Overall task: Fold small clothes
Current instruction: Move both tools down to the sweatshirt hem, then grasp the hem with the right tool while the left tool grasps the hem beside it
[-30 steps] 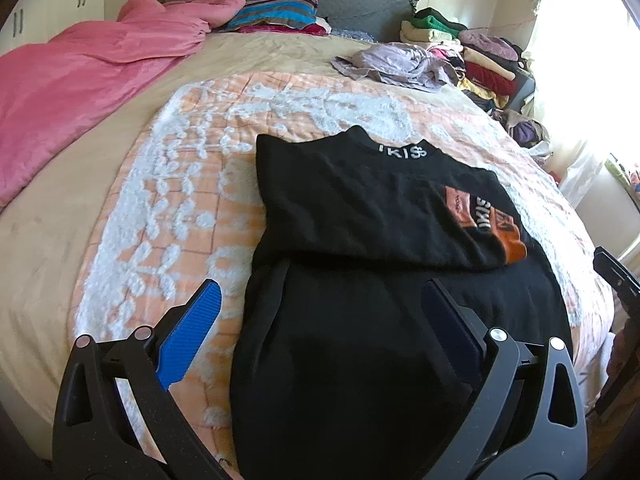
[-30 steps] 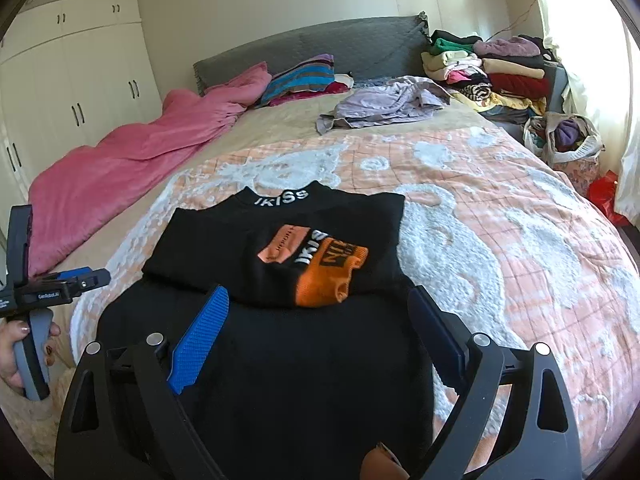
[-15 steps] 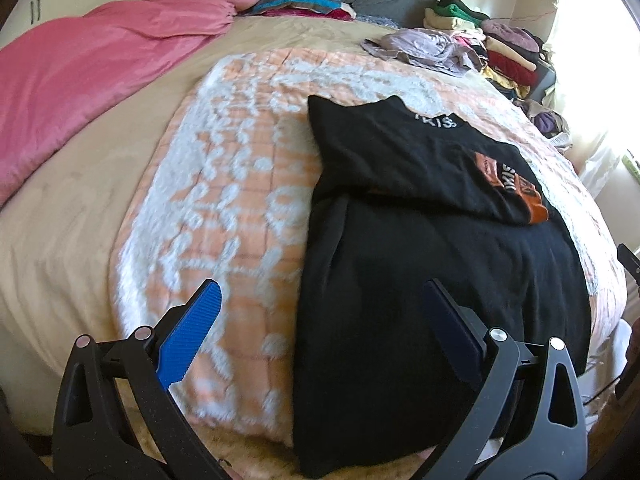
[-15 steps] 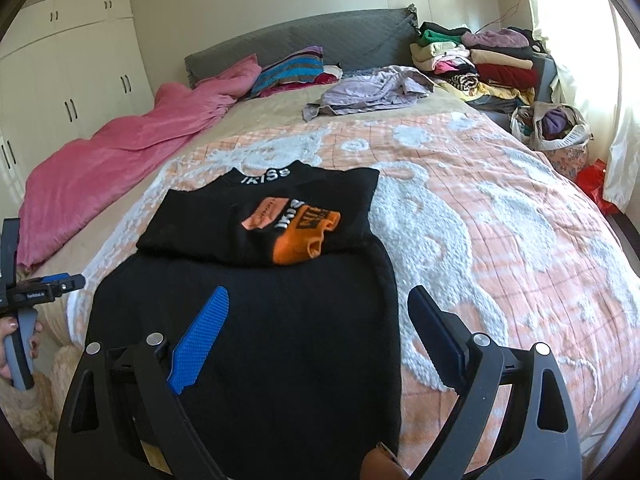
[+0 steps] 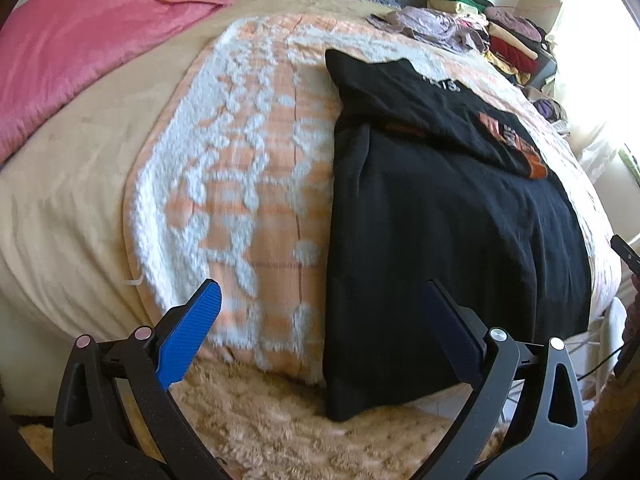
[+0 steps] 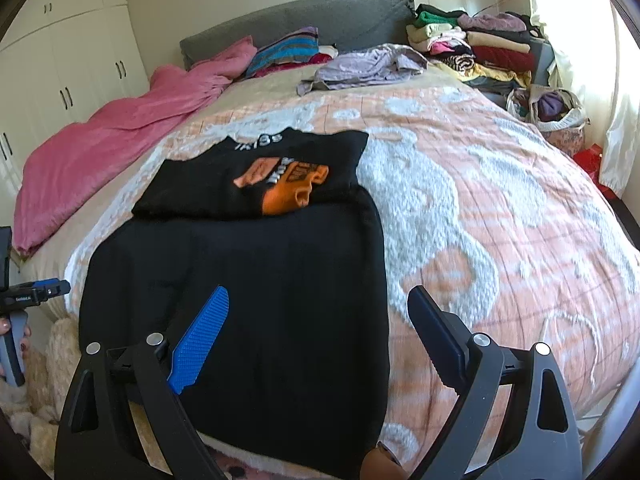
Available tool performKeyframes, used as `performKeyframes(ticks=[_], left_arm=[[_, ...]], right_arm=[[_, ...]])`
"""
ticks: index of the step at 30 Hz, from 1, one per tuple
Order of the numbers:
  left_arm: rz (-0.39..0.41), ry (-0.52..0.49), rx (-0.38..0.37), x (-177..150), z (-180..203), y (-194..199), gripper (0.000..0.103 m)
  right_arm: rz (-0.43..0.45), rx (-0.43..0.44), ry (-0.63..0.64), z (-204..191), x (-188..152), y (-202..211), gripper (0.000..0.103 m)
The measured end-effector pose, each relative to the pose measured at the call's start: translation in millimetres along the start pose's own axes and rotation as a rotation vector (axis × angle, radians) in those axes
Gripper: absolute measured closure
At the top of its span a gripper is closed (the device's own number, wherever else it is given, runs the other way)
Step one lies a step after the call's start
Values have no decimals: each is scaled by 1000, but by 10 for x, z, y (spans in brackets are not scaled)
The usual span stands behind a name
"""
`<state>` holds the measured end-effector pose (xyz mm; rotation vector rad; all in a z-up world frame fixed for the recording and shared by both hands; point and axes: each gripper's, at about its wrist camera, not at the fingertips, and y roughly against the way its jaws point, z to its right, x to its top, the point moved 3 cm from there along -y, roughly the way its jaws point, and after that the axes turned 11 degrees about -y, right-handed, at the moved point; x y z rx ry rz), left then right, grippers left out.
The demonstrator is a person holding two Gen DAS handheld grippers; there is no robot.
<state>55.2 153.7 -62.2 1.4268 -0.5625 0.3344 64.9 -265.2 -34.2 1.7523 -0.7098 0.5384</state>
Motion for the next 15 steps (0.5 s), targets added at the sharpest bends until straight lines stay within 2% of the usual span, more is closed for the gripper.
performKeyframes(ticks=[5,7,9,12,15], left_arm=[[-29,15,-94,-122,48,-50,28],[-47,23,-129,-173,70,-86,41],[-63,17,-141,-213,103,-119,49],[-99,7,-164,-293,156,-184,54],[-117,12,-178,-337,173,-210,54]], right_arm=[[-35,-2,0,49,-151,-28,13],[-49,-1,2,62,-199,-45,13],[-66,-4,5,76,-249,-62,13],[-88,-1,3,110,-317,-80,13],[-115,-5,1,147,-397,-109,13]])
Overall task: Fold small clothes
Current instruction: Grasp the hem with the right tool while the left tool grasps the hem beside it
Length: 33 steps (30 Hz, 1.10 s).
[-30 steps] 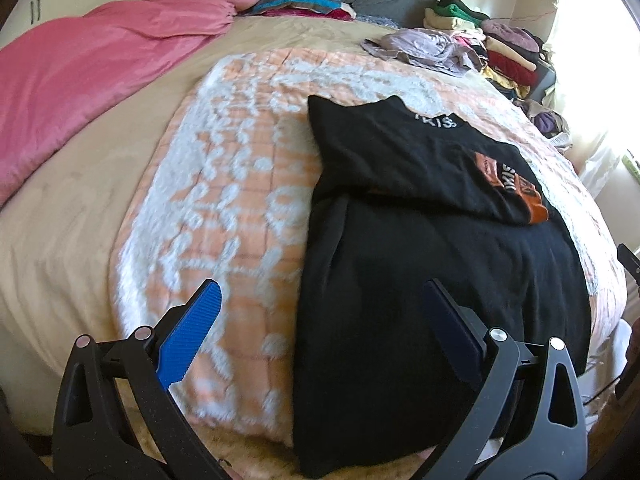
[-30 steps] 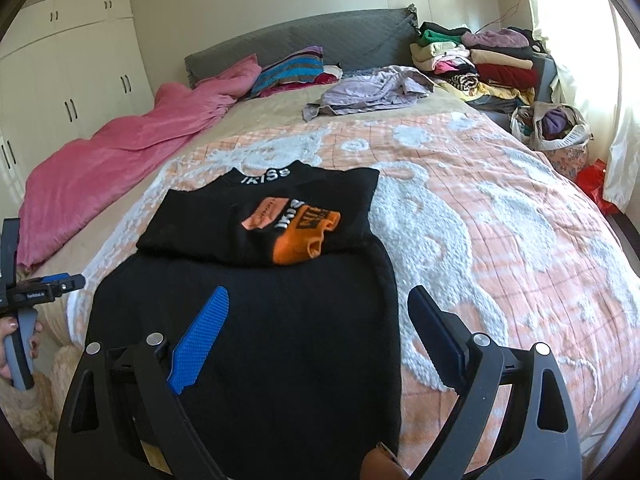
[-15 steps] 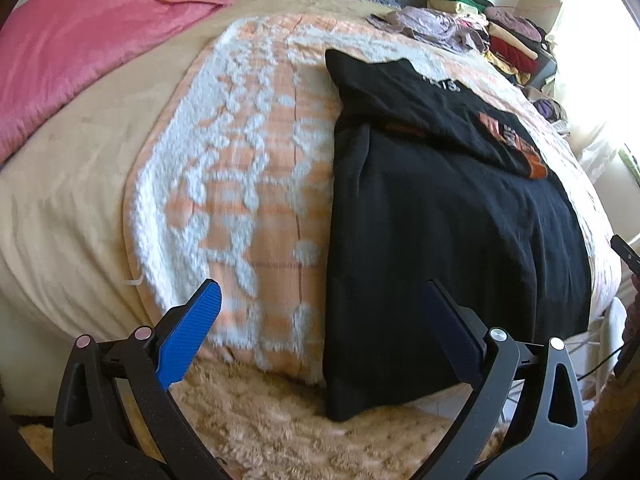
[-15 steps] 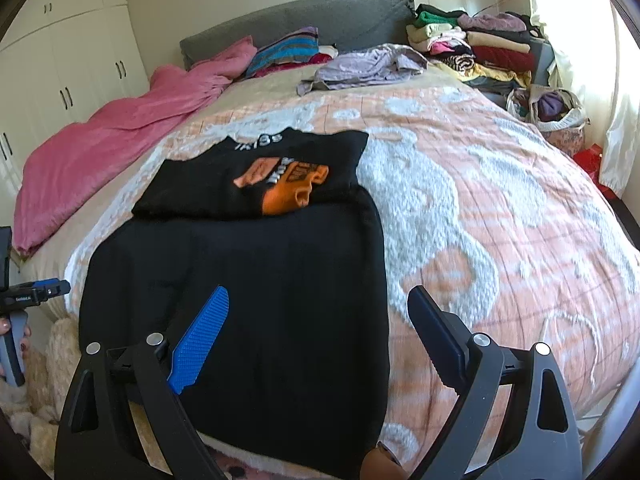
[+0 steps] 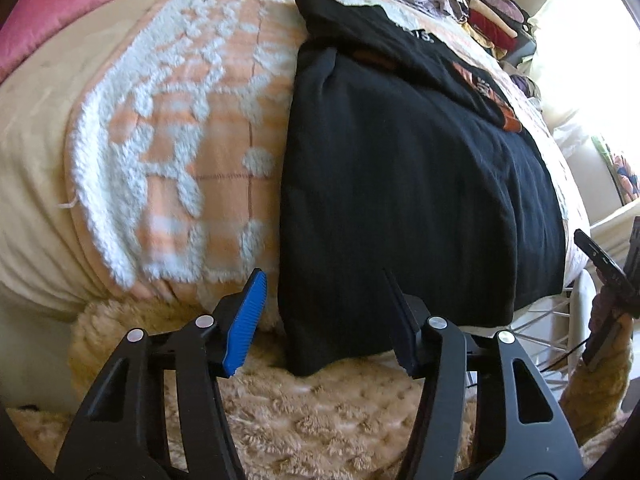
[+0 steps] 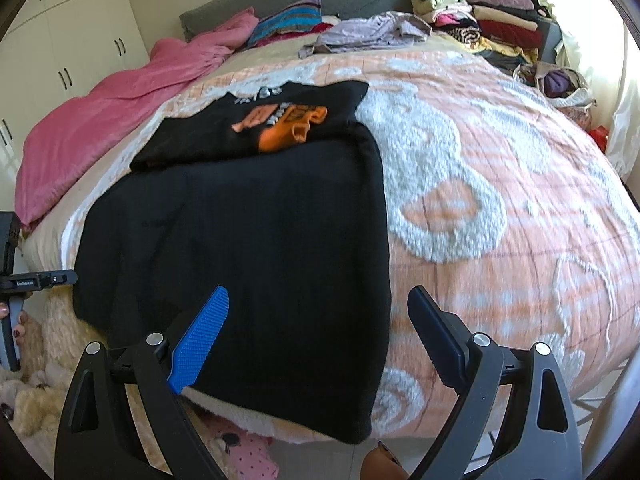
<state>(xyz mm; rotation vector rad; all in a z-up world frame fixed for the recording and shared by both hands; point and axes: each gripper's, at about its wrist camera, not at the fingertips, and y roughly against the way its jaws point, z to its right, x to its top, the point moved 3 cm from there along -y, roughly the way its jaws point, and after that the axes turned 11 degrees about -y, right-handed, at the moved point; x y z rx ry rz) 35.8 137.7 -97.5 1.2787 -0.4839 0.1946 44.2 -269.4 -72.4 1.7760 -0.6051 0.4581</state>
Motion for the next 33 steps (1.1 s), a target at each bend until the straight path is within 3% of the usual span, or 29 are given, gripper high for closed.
performKeyframes(ticks=[10,18,22,23,24,29,33], left_arm=[[-47,14,-16,-116,-8,-162,54],[-48,18,-17,-116,-36,-208,53],[-45,18,-17,-131,-57,-202,53],[-45,20,-18,-130,-57,-203,53],[-45,28,-20,-130,-67,-204,53],[-50,28,-12,-92,-52,-229,55],[-46,11,22,-54,-21,-208,76]], right_arm=[[-86,-5,23,62,-237,-124,15],[-142,-18,31,145,-401,-196,29],[-141,-15,44,163,-465,-180,64],[-130,0,45,148,-457,-147,82],[-116,9,49,133,-442,-112,92],[-64,82,35,38,-306,45,95],[-23,118,28,-32,-148,147,95]])
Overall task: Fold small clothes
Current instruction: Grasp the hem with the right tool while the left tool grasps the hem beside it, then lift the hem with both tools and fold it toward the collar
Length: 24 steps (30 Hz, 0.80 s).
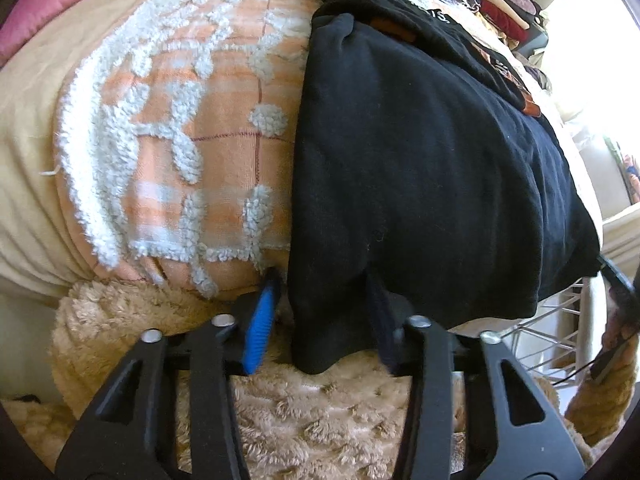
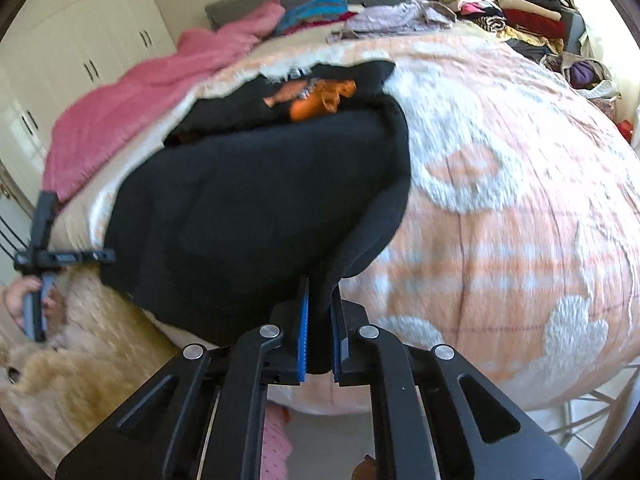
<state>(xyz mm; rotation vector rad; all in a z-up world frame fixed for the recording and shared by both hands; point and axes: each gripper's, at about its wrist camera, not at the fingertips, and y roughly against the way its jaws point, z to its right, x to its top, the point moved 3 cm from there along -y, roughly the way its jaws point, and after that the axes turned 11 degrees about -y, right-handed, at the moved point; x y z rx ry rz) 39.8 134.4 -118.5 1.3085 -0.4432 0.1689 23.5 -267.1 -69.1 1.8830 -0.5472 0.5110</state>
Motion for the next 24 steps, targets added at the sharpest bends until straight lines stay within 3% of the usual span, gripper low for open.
performKeyframes(ticks=[2,3,4,7,16,24], left_arm=[[13,-24,19,19,54,48,88],[24,-31,11,29,79,79,99],[34,-30,-12,34,97,99,100],[54,-44,-12,56,135,178,101],[174,10,-114,211,35,618,101],[264,25,-140,445,26,885,101]], right_arm=[[15,-2,8,-38,58,24,95],[22,2,6,-47,88,43,95],[28,5,4,-48,103,63,95],[56,19,-7,-48,180,135,96],[143,54,-47,8,335,393,96],[246,73,-63,-24,597,569,96]])
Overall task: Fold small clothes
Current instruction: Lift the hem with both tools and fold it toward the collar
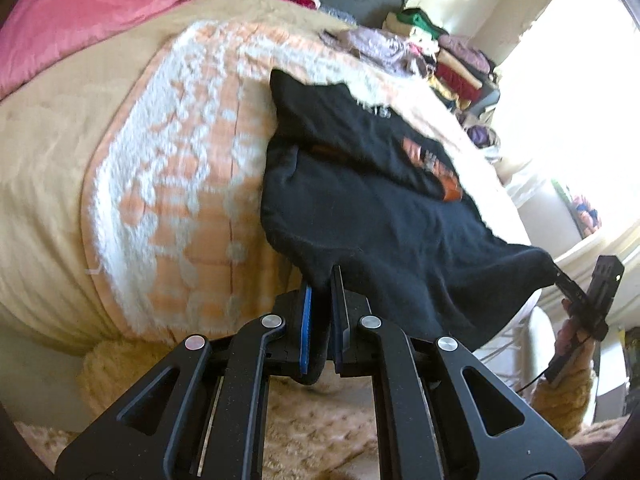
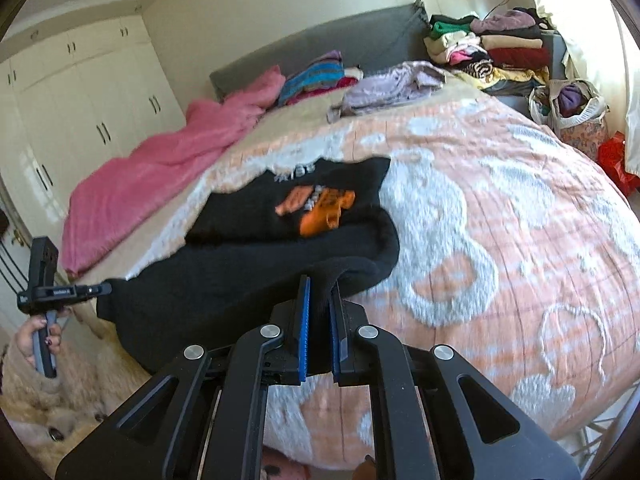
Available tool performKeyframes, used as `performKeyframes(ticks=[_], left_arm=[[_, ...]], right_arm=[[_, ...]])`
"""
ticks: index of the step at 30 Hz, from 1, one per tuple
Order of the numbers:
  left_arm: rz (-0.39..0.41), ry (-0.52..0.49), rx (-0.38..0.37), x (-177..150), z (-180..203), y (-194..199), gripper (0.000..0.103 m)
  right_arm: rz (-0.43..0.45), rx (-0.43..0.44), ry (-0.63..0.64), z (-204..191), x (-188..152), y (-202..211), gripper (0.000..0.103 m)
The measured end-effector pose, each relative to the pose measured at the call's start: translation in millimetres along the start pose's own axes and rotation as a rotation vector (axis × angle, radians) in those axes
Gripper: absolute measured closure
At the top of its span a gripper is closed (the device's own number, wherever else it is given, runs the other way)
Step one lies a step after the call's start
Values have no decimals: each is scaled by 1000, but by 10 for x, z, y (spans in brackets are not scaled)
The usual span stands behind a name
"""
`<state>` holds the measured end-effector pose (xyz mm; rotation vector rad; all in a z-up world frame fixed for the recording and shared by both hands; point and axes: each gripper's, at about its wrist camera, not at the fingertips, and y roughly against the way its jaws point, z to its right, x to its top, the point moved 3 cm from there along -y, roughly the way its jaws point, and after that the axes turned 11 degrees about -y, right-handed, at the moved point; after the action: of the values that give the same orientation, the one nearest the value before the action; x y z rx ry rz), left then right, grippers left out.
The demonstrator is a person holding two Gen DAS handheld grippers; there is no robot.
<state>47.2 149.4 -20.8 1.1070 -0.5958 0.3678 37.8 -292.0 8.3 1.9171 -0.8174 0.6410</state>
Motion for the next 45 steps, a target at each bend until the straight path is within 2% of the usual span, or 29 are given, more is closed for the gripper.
performKeyframes(ticks=[17,20,31,39,45], left_arm=[[149,-18,64,746,-17,191,101],[163,-25,79,858,-25,179,101],[213,8,57,1231,-198,70,101],[245,20,77,1495,-312,-86,101],[224,27,88,1629,-428,-359,101]], right_arm=[[150,21,42,-154,691,-16,96],[153,23,46,-177,825,-83,96],[168,24,3,-160,1249,-437,96],[138,33,-57,-33,1495,-828,96],[96,6,-98,104,1547,-1166,96]])
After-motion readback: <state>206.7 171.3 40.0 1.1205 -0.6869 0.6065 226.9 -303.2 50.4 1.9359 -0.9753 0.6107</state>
